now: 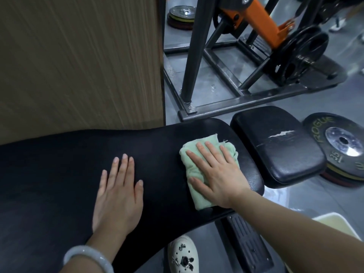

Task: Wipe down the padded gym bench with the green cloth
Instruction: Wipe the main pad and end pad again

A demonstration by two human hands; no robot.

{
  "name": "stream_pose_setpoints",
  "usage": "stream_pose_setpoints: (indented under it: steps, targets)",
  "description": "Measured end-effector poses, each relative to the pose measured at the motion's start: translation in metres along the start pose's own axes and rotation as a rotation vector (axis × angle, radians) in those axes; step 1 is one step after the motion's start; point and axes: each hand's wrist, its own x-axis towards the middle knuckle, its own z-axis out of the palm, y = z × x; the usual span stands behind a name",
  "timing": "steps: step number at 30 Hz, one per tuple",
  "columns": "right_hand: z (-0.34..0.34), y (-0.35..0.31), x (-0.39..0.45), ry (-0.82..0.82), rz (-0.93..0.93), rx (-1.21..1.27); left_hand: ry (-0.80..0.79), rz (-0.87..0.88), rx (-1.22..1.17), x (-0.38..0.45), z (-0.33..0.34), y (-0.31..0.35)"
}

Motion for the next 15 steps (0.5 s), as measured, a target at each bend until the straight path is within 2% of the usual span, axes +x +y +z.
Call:
stream_pose_setpoints:
  steps: [6,9,11,13,15]
  targets:
    - [-0.001,0.0,0.0,0.0,-0.003,0.01,-0.047,-0.017,-0.135,0.002,-0.007,0.0]
    - [-0.001,0.0,0.0,0.0,-0.001,0.008,-0.063,-0.12,-0.465,0.014,-0.034,0.004]
    - [-0.001,0.0,0.0,-0.002,0.001,0.004,0.016,-0.141,-0.659,0.027,-0.065,0.012]
    - [-0.002,0.001,0.0,-0.005,0.004,0.001,0.115,-0.072,-0.773,0.041,-0.099,0.025]
    - [-0.003,0.001,0.001,-0.011,0.004,-0.003,0.153,0.074,-0.758,0.051,-0.124,0.04]
